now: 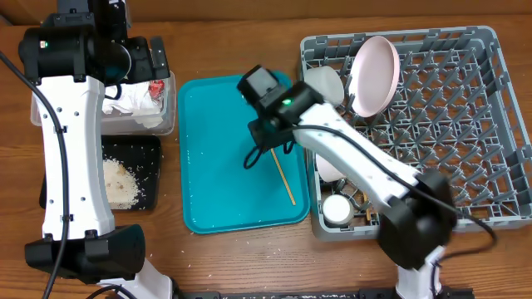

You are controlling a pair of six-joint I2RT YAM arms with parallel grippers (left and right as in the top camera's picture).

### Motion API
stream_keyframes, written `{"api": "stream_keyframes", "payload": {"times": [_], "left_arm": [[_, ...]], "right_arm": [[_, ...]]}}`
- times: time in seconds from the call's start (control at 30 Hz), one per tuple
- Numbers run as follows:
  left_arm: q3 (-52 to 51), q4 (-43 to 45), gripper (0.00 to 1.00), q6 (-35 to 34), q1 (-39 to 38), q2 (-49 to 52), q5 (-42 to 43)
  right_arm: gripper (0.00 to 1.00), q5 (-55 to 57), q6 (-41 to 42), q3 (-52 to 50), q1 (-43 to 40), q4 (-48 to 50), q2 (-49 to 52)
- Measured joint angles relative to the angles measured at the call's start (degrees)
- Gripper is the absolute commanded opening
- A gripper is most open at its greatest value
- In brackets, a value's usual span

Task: Sort waste into correct bins and load items into the dishwasher
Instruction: 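Return the right gripper to the tray and grasp the second chopstick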

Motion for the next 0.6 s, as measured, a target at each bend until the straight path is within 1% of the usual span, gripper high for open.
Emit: {"api": "stream_keyframes", "payload": {"times": [0.1, 0.27, 0.33, 0.4, 0.47, 0.57, 0.6], "left_arm": [[0.0, 0.0, 1.00, 0.0, 0.0, 0.0, 0.0], [0.0, 0.0, 1.00, 0.0, 0.0, 0.0, 0.0], [0.0, 0.0, 1.00, 0.0, 0.0, 0.0, 0.0], [0.0, 0.0, 1.00, 0.0, 0.0, 0.0, 0.0], [0.0, 0.0, 1.00, 0.0, 0.0, 0.0, 0.0], [0.0, 0.0, 1.00, 0.0, 0.0, 0.0, 0.0], [0.0, 0.0, 1.00, 0.0, 0.0, 0.0, 0.0]], "right_arm": [[0.52, 0.6, -0.7, 0.0, -0.2, 0.1, 5.0], [0.51, 0.8, -1.6, 0.0, -0.3, 0.1, 9.2], [0.47, 0.7, -1.9, 0.0, -0.3, 0.1, 10.2], [0.47, 0.1, -2.2, 0.0, -0.3, 0.2, 11.3], [0.41, -0.6, -2.3, -0.2, -0.3, 0.2, 12.3], [0.28, -1.4, -2.3, -0.3, -0.3, -0.4, 12.7], [0.21, -1.7, -2.7, -0.3, -0.3, -0.7, 12.7]]}}
